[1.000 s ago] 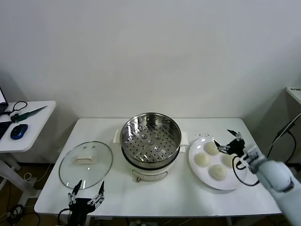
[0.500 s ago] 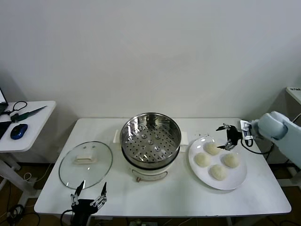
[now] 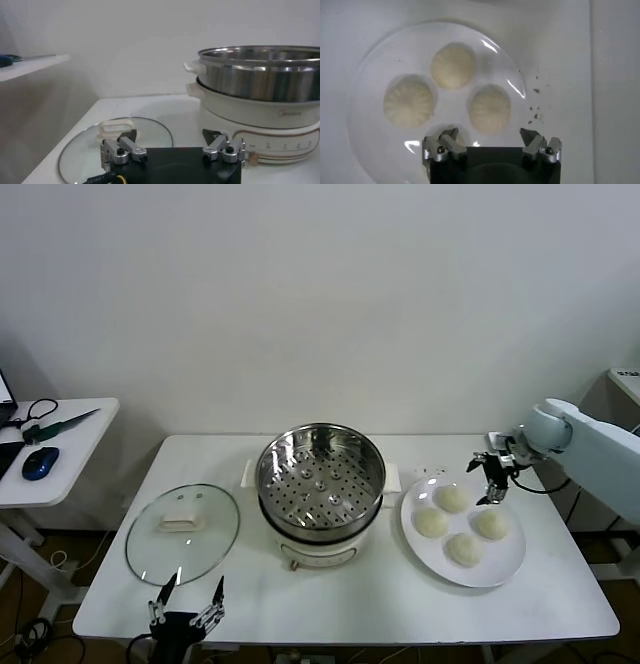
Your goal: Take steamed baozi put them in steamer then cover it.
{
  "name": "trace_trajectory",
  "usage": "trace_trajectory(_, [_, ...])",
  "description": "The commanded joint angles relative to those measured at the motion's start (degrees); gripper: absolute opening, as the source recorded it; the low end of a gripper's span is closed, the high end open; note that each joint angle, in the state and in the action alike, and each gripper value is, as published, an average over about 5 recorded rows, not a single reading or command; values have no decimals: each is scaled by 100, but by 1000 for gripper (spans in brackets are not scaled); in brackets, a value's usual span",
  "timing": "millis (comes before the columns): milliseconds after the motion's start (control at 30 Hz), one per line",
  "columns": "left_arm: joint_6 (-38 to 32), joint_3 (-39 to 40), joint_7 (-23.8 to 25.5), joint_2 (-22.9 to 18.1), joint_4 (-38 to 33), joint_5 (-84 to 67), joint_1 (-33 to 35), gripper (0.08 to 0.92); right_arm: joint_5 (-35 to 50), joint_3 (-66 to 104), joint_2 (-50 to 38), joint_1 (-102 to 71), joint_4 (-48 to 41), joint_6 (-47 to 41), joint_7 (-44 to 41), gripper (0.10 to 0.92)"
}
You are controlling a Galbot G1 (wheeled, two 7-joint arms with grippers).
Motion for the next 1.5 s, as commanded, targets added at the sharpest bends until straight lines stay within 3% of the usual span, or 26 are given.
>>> trace_trajectory(33, [-8, 6, 1, -16, 29, 15, 8, 823, -325, 52, 809, -300, -862, 88, -70, 823])
trace_trajectory(500, [-24, -7, 0, -80, 30, 48, 46, 823, -932, 424, 1186, -568, -1447, 201, 138, 805])
trace_trajectory(767, [-38, 7, -6, -111, 13, 69, 67, 823, -1016, 534, 1202, -637, -1461, 173, 173, 679])
trace_trajectory(933, [-36, 5, -8, -120, -22, 76, 78, 823, -853, 436, 1098, -488, -1263, 162, 120, 647])
trace_trajectory(1100, [-31, 14, -8, -130, -55, 86, 85, 823, -236, -278, 793, 441, -540, 175, 85, 645])
trace_trajectory(1267, [-25, 43, -7, -130, -76, 116, 70, 823, 680, -2079, 628, 2503, 673, 437, 26, 645])
trace_trajectory(1500, [-9, 131, -1, -140, -105, 202, 59, 823, 1639, -3417, 1373, 4781, 2077, 1482, -60, 645])
